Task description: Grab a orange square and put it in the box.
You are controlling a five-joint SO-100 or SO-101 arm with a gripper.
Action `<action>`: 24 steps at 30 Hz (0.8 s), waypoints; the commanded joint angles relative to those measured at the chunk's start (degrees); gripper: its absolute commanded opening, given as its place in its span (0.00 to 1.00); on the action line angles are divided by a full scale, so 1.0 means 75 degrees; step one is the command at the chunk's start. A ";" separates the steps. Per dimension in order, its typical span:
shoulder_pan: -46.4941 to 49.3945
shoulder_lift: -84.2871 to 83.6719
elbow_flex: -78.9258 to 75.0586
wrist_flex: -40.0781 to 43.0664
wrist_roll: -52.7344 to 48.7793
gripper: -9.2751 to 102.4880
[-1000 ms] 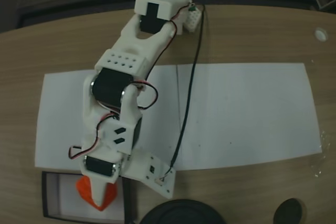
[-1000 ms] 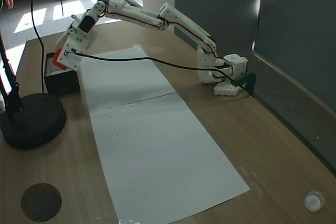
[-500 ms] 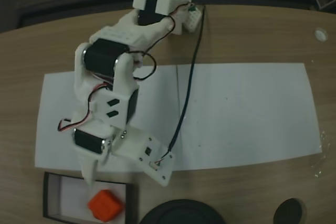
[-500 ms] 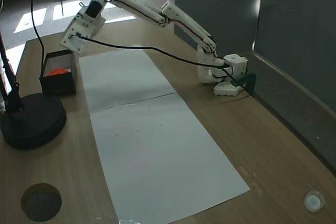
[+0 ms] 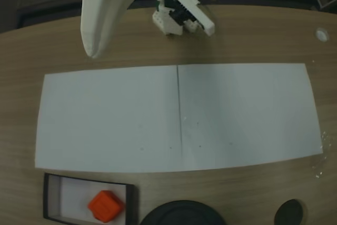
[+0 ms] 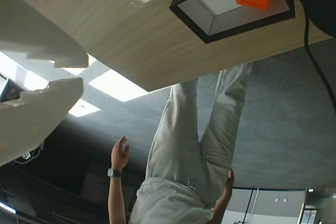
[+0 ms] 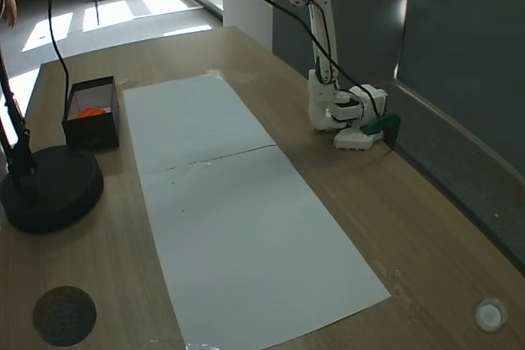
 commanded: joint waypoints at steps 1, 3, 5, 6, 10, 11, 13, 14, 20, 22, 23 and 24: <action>-0.0375 0.2215 0.1688 -0.0047 -0.0023 0.08; -0.0715 0.3281 0.2824 -0.0047 -0.0023 0.08; -0.1090 0.4277 0.3996 -0.0059 -0.0234 0.08; -0.1289 0.4746 0.4629 -0.0059 -0.0492 0.08; -0.1688 0.6574 0.7207 -0.0281 -0.1055 0.08; -0.1688 0.7031 0.7793 -0.0457 -0.1078 0.08; -0.1688 0.7980 0.8871 -0.0855 -0.1066 0.08; -0.1688 0.8473 0.9387 -0.1055 -0.1066 0.08; -0.1723 1.1168 1.2105 -0.1957 -0.1078 0.08; -0.1711 1.1895 1.2984 -0.2191 -0.1078 0.08; -0.1711 1.2223 1.3383 -0.2332 -0.1066 0.08; -0.1746 1.2551 1.3734 -0.2484 -0.1066 0.08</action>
